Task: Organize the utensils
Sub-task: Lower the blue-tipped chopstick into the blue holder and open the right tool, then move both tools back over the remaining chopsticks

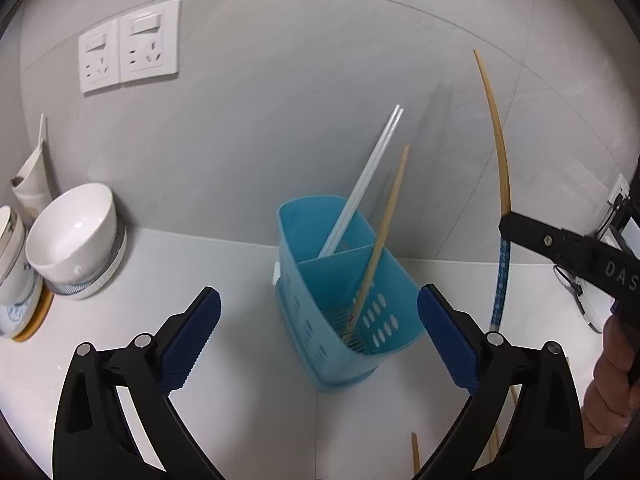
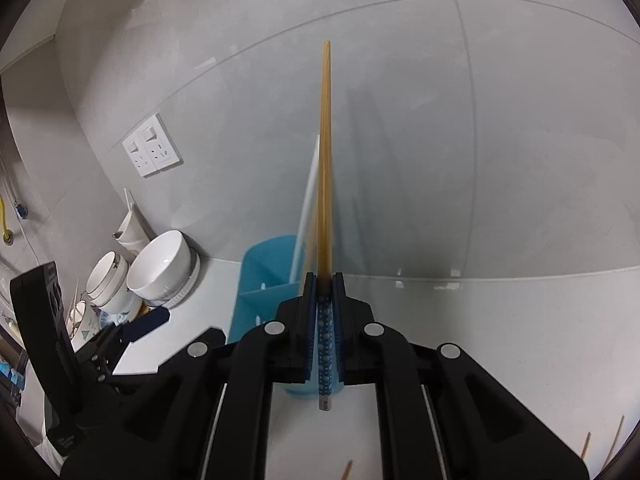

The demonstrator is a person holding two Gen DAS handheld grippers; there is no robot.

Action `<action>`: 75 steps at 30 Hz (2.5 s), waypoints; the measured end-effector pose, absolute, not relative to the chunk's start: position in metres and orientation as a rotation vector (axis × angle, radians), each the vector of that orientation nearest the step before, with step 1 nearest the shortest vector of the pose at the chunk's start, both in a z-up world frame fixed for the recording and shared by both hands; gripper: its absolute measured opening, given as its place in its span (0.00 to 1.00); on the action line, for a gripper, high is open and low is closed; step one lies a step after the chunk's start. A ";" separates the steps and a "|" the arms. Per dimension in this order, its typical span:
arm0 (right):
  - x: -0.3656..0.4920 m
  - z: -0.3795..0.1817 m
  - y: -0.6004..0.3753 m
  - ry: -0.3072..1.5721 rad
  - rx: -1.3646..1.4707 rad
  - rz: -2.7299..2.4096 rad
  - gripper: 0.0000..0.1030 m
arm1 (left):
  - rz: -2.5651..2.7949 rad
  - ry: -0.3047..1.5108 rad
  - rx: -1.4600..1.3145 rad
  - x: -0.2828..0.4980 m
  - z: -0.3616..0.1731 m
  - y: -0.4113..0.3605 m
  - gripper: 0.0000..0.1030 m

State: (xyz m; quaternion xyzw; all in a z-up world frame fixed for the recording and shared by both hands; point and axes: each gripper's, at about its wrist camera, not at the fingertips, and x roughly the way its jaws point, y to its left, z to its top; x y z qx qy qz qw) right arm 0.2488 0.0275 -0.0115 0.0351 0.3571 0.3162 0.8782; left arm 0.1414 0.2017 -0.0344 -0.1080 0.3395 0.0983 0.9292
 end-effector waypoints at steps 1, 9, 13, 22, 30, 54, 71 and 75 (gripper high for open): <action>0.249 -0.011 0.031 0.739 0.077 0.666 0.07 | 0.213 0.709 -0.227 0.139 -0.035 0.205 0.94; 0.254 -0.013 0.059 0.695 0.095 0.699 0.07 | 0.251 0.759 -0.269 0.122 -0.033 0.223 0.94; 0.258 -0.019 0.072 0.675 0.099 0.702 0.07 | 0.263 0.770 -0.283 0.122 -0.036 0.229 0.94; 0.259 -0.037 0.087 0.683 0.093 0.700 0.07 | 0.282 0.775 -0.293 0.124 -0.043 0.240 0.94; 0.257 -0.051 0.096 0.703 0.071 0.697 0.07 | 0.303 0.774 -0.295 0.124 -0.049 0.250 0.94; 0.236 -0.031 0.052 0.782 -0.016 0.608 0.86 | 0.279 0.758 -0.293 0.115 -0.027 0.235 0.94; 0.193 -0.033 -0.040 0.864 -0.067 0.470 0.92 | 0.194 0.866 -0.239 0.090 -0.031 0.174 0.94; 0.176 -0.040 -0.063 0.887 -0.068 0.439 0.92 | 0.178 0.893 -0.229 0.080 -0.037 0.159 0.94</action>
